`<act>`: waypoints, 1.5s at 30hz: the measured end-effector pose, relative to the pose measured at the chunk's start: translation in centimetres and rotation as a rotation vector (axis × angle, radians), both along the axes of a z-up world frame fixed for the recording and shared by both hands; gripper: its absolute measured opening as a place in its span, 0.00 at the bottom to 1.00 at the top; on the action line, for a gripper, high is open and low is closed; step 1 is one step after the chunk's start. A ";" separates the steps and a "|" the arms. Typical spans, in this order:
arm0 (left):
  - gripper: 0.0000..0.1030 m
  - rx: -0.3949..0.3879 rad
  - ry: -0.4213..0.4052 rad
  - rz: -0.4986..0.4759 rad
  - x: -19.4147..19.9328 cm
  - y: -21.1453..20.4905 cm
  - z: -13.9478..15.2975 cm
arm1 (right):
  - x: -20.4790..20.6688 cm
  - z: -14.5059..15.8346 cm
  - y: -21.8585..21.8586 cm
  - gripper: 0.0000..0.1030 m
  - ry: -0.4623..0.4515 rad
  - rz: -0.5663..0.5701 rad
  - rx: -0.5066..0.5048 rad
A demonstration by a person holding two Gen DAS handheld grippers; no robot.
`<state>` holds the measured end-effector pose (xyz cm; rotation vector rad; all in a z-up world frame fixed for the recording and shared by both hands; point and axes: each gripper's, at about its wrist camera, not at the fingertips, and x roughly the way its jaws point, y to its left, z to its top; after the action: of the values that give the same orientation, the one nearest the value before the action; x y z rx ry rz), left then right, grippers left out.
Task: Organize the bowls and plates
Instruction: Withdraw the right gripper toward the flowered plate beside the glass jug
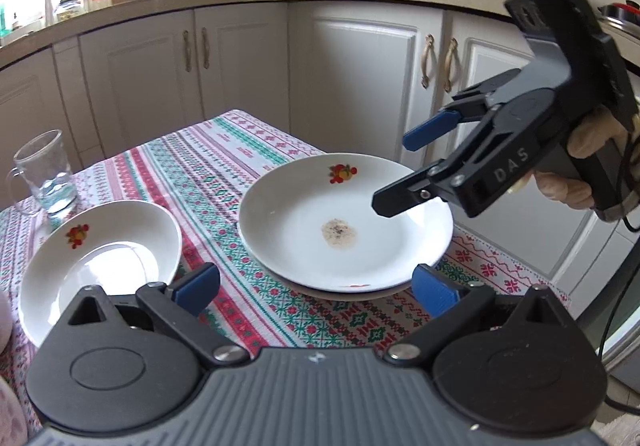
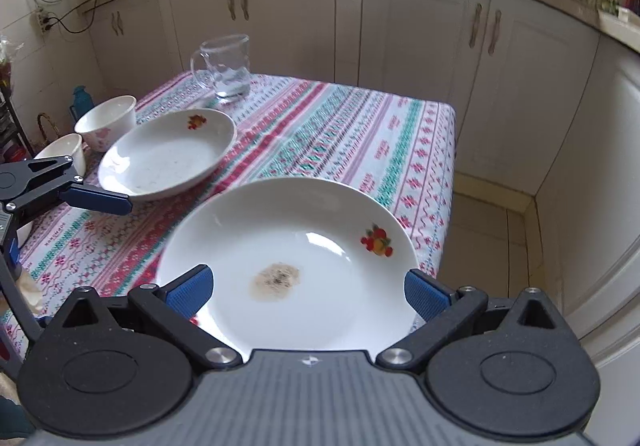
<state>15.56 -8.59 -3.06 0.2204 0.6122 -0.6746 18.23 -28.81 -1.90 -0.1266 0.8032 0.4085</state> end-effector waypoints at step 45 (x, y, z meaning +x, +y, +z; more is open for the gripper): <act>1.00 0.031 0.091 0.562 6.6 7.6 -6.1 | 12.6 0.4 15.6 1.00 0.054 0.512 -0.068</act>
<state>22.15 -0.97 -9.20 0.0388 0.7323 -0.1329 30.84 -13.18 -1.53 -0.3899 0.8348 0.8709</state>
